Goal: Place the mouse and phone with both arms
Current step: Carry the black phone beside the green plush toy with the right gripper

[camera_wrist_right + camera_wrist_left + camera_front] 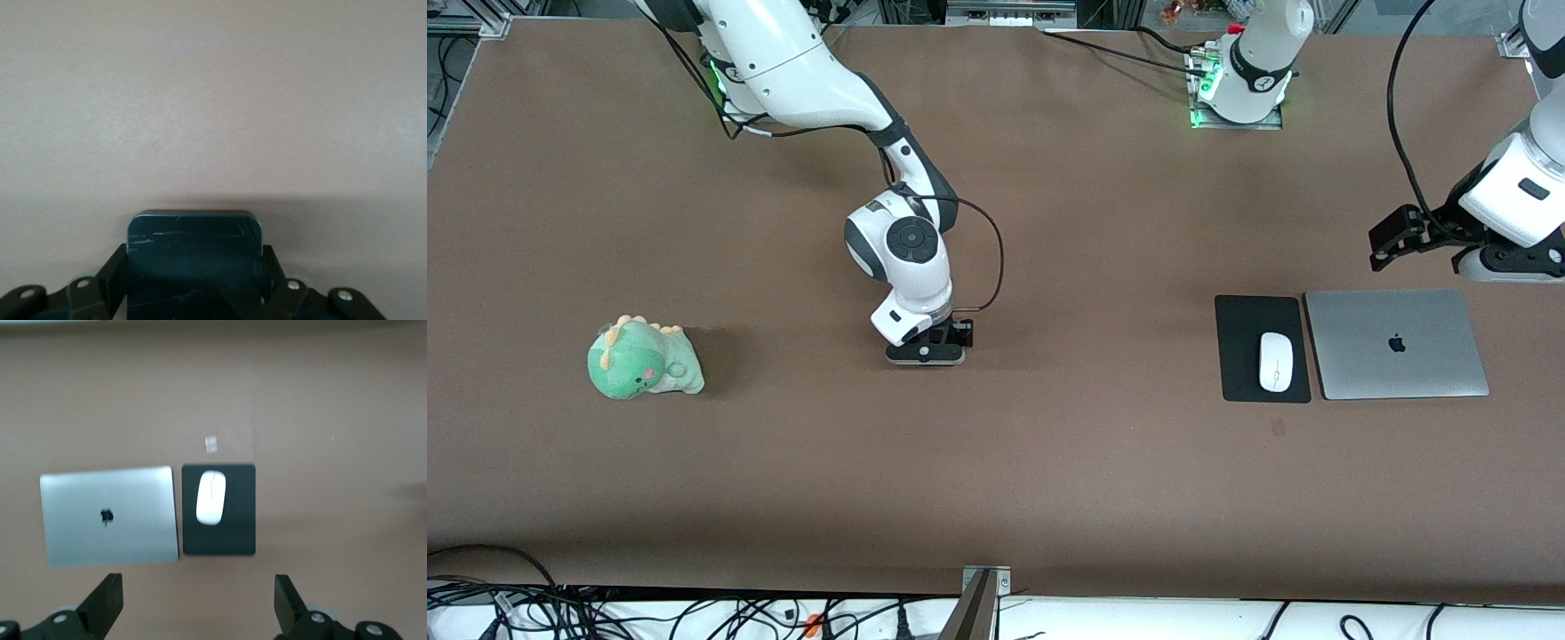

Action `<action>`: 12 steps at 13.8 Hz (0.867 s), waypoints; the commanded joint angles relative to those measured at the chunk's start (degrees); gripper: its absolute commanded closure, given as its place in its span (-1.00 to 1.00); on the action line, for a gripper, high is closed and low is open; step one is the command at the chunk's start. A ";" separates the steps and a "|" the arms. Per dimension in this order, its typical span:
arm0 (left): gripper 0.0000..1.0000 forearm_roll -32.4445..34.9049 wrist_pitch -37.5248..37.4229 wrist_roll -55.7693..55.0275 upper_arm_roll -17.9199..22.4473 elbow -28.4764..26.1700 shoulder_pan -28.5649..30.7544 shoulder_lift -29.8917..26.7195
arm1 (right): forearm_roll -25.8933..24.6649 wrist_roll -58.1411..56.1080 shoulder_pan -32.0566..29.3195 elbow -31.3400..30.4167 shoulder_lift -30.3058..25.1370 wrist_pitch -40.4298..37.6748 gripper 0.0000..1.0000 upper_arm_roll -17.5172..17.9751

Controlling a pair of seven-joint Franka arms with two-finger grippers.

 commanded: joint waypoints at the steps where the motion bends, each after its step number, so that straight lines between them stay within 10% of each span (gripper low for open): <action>1: -1.00 -2.21 -4.46 -3.17 0.02 2.55 0.42 0.52 | -0.16 -4.50 -2.25 7.06 0.22 -9.92 0.76 0.35; 12: -1.00 -3.10 -4.11 -4.07 0.19 2.90 0.59 0.87 | 9.41 -30.69 -14.81 2.54 -8.29 -15.68 0.83 0.44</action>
